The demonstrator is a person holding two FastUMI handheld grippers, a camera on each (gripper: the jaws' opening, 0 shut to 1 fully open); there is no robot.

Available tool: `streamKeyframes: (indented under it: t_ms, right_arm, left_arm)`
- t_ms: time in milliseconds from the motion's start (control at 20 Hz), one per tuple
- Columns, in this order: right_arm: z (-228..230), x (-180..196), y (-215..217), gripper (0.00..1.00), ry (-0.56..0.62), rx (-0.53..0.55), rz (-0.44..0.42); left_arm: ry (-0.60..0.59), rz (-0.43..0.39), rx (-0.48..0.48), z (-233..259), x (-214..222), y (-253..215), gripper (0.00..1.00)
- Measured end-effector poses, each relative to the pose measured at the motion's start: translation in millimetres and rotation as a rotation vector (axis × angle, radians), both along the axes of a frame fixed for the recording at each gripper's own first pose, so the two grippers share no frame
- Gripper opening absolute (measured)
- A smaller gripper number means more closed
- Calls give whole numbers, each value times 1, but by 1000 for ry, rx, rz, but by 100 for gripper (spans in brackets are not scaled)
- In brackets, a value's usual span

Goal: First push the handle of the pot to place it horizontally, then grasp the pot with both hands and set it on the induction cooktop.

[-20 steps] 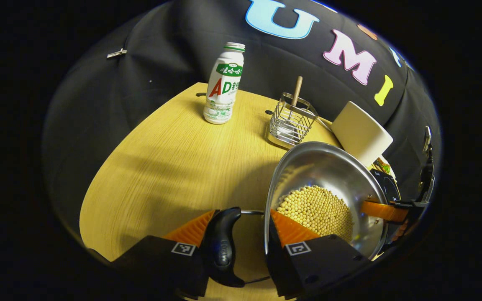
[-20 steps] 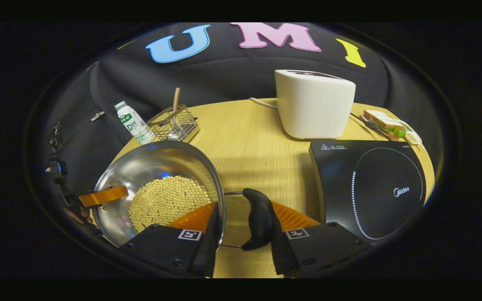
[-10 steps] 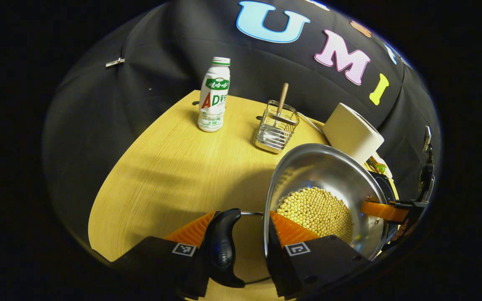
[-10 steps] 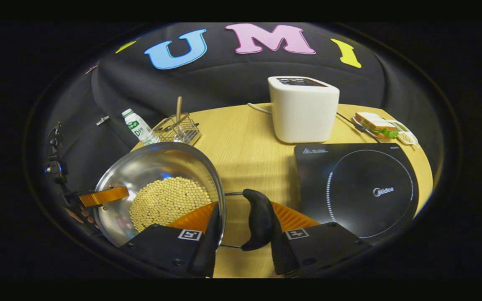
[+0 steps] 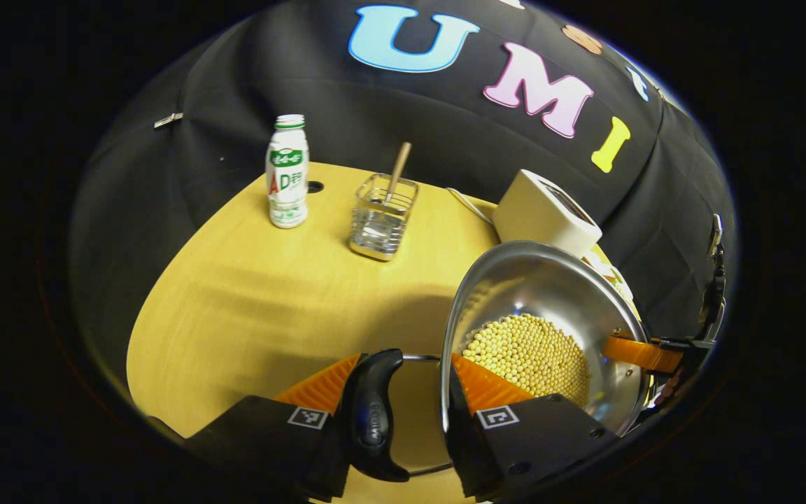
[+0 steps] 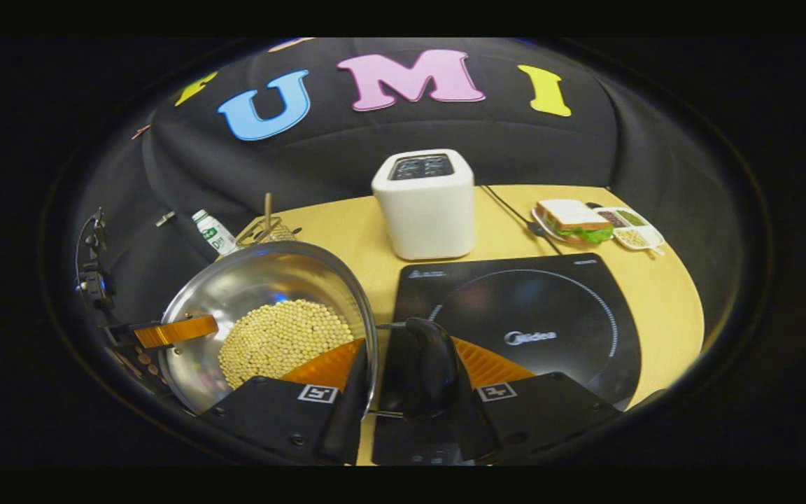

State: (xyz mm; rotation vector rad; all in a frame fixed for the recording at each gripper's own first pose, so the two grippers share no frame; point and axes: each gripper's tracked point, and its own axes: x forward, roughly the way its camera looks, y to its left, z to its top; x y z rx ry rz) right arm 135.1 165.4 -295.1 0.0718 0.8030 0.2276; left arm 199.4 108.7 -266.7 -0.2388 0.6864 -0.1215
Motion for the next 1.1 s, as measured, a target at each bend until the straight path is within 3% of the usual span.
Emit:
streamKeyframes:
  t_ms: [250,300,350,650,1050,1100]
  right_arm:
    - [14,13,-59,57,-1,18,-23]
    - [17,16,-70,53,-8,17,-21]
    - [18,19,-80,57,-13,19,-19]
    - [20,33,-138,57,-24,20,-30]
    - [9,50,-190,57,-16,11,-74]
    - [9,54,-195,52,-17,5,-79]
  left_arm:
    - [-9,-17,19,18,6,-61,63]
    - [-14,-16,19,21,7,-73,63]
    - [-15,-17,21,22,8,-83,63]
    - [-16,-20,15,21,13,-143,63]
    - [-5,-57,6,9,35,-196,63]
    - [2,-61,-1,5,37,-201,63]
